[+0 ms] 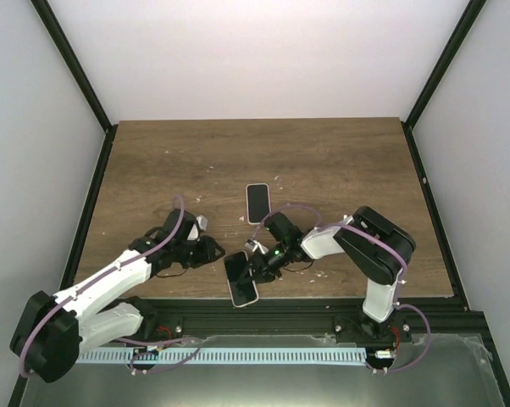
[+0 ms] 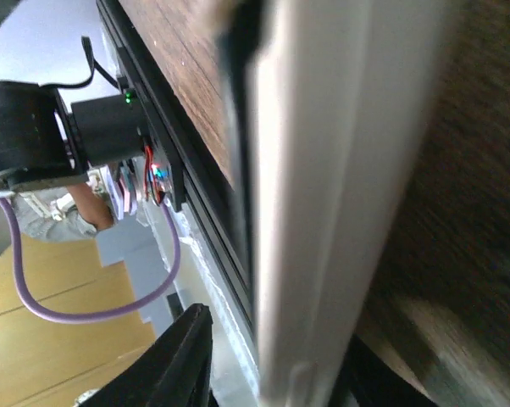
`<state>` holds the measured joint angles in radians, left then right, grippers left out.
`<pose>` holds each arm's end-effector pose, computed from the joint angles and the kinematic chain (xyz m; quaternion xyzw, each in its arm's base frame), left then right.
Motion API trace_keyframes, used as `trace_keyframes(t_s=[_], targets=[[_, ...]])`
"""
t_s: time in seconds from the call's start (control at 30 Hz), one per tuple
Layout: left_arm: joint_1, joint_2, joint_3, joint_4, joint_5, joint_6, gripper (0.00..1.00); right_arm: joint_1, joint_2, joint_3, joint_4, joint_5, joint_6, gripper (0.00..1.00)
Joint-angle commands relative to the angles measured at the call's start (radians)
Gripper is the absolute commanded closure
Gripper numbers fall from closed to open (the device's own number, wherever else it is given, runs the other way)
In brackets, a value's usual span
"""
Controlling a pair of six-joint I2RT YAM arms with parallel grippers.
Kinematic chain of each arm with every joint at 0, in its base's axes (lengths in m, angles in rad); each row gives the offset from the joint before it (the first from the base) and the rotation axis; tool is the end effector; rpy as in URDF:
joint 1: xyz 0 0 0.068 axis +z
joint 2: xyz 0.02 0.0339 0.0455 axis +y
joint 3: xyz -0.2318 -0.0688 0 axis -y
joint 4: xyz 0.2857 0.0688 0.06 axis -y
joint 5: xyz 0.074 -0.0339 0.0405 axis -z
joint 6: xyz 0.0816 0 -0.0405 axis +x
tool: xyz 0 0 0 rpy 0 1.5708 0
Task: Put the phone into the phone case
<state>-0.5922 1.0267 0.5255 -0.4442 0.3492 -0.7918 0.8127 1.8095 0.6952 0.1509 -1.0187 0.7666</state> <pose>0.2065 -0.1725 0.1050 -0.0402 0.9377 -0.3206 0.1278 0.1704 0.2811 0.0128 0.1650 -0.8295 -0.5130 0.1466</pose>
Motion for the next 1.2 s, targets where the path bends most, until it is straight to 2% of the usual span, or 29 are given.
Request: trace_keyframes(t_s=[0.0, 0.23, 0.33, 0.47, 0.63, 0.87, 0.97, 1.07, 1.17], targets=[[0.021, 0.039, -0.002, 0.086, 0.055, 0.057, 0.64, -0.024, 0.010, 0.076, -0.087, -0.020, -0.087, 0.63], [0.020, 0.111, -0.016, 0.194, 0.153, 0.068, 0.68, -0.086, -0.054, 0.014, -0.062, -0.028, -0.054, 0.43], [0.021, 0.148, -0.040, 0.247, 0.172, 0.050, 0.69, -0.107, -0.107, 0.000, -0.097, 0.055, -0.044, 0.38], [0.021, 0.205, -0.020, 0.227, 0.147, 0.072, 0.71, -0.107, -0.207, 0.003, -0.242, 0.239, -0.027, 0.35], [0.020, 0.226, 0.003, 0.198, 0.094, 0.098, 0.67, -0.050, -0.357, -0.089, -0.233, 0.336, 0.122, 0.35], [0.021, 0.250, 0.028, 0.177, 0.039, 0.146, 0.66, 0.093, -0.515, -0.225, -0.174, 0.426, 0.393, 0.27], [0.022, 0.273, 0.021, 0.196, 0.051, 0.162, 0.66, 0.131, -0.546, -0.251, -0.172, 0.457, 0.443, 0.21], [0.021, 0.297, 0.020, 0.205, 0.057, 0.184, 0.66, 0.165, -0.554, -0.263, -0.179, 0.486, 0.490, 0.22], [0.021, 0.320, 0.018, 0.219, 0.068, 0.195, 0.67, 0.198, -0.546, -0.298, -0.114, 0.492, 0.548, 0.25]])
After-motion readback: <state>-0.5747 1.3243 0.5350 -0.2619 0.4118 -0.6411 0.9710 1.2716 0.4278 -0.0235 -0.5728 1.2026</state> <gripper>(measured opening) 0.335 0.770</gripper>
